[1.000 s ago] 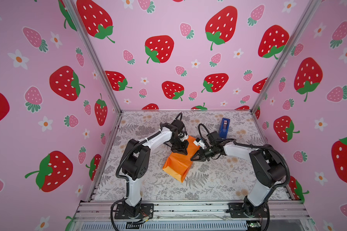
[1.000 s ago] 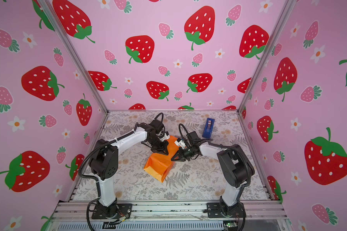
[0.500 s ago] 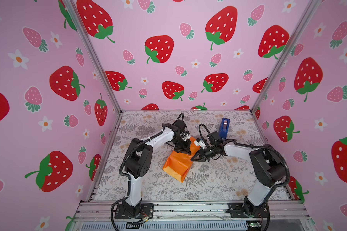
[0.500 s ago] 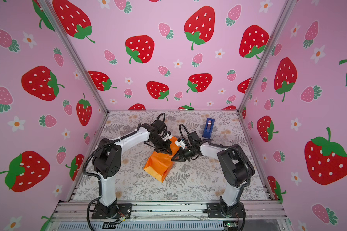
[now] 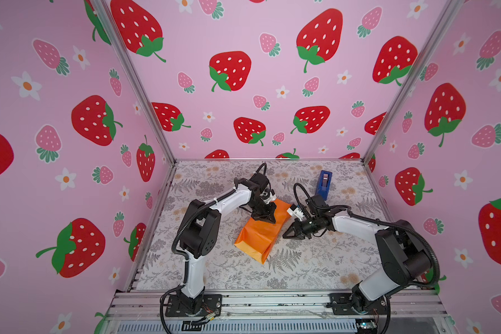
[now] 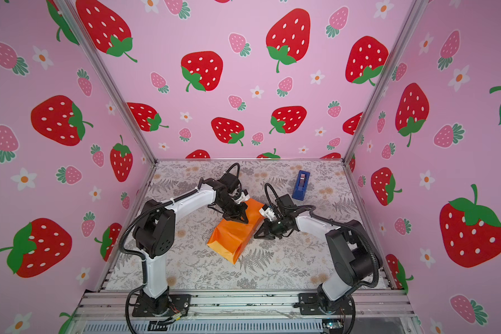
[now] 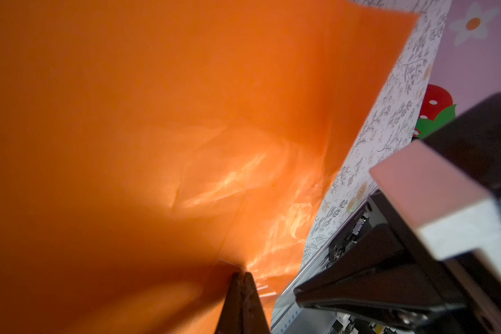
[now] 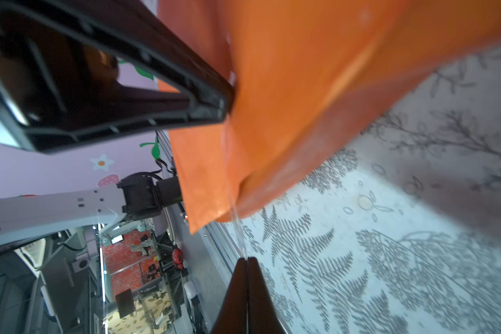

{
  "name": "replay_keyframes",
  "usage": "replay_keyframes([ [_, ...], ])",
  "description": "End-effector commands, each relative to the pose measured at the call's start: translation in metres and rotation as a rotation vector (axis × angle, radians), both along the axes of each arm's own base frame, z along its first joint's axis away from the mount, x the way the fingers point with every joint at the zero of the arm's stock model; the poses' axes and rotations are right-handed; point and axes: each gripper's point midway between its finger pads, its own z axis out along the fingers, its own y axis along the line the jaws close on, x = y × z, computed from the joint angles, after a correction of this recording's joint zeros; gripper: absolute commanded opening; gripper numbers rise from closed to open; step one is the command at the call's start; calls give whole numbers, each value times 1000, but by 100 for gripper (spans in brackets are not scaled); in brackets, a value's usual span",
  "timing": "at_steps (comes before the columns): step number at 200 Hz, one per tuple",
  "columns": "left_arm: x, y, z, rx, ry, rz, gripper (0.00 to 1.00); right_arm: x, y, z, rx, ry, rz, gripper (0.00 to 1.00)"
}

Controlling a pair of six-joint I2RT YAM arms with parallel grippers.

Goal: Wrap a gift box in wrapping paper
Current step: Stick the wrapping paper to the gift box.

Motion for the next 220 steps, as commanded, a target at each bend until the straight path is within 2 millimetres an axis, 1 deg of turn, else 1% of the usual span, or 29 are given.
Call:
replay_keyframes([
  [1, -10, 34, -35, 193, 60, 6, 0, -7, -14, -26, -72, 50, -59, 0],
  [15, -10, 34, -35, 195, 62, 5, 0, -5, -14, -34, -75, 58, -86, 0],
  [25, -11, 35, -36, 199, 62, 7, 0, -4, -19, -41, -126, 53, -95, 0],
  [31, -11, 35, -36, 198, 62, 6, 0, -1, -23, -42, -153, 35, -98, 0],
  [41, -12, 35, -36, 200, 67, 7, 0, 1, -27, -39, -171, 17, -114, 0],
  [50, -12, 36, -37, 201, 67, 9, 0, 6, -28, -32, -164, -5, -128, 0],
  [59, -12, 35, -36, 197, 68, 7, 0, 11, -26, -21, -129, -39, -144, 7],
  [68, -13, 36, -36, 200, 68, 4, 0, 16, -22, -5, -72, -70, -167, 13],
  [81, -13, 36, -36, 200, 68, 4, 0, 20, -18, 13, 22, -73, -196, 21],
  [100, -12, 35, -34, 198, 64, 5, 0, 26, -9, 37, 152, -91, -220, 35],
  [116, -11, 35, -33, 197, 62, 6, 0, 25, -2, 43, 211, -84, -204, 41],
  [137, -12, 35, -33, 195, 63, 5, 0, 22, 3, 38, 232, -66, -172, 45],
  [149, -12, 35, -33, 196, 65, 3, 0, 17, 7, 33, 244, -50, -144, 45],
  [171, -12, 35, -33, 197, 66, 2, 0, 11, 16, 31, 276, -38, -102, 41],
  [202, -11, 36, -34, 199, 65, 6, 0, 14, 15, 18, 240, -31, -115, 26],
  [214, -12, 36, -34, 201, 67, 3, 0, 15, 15, 16, 234, -33, -119, 20],
  [220, -12, 36, -34, 202, 66, 3, 0, 15, 15, 15, 230, -33, -120, 18],
])
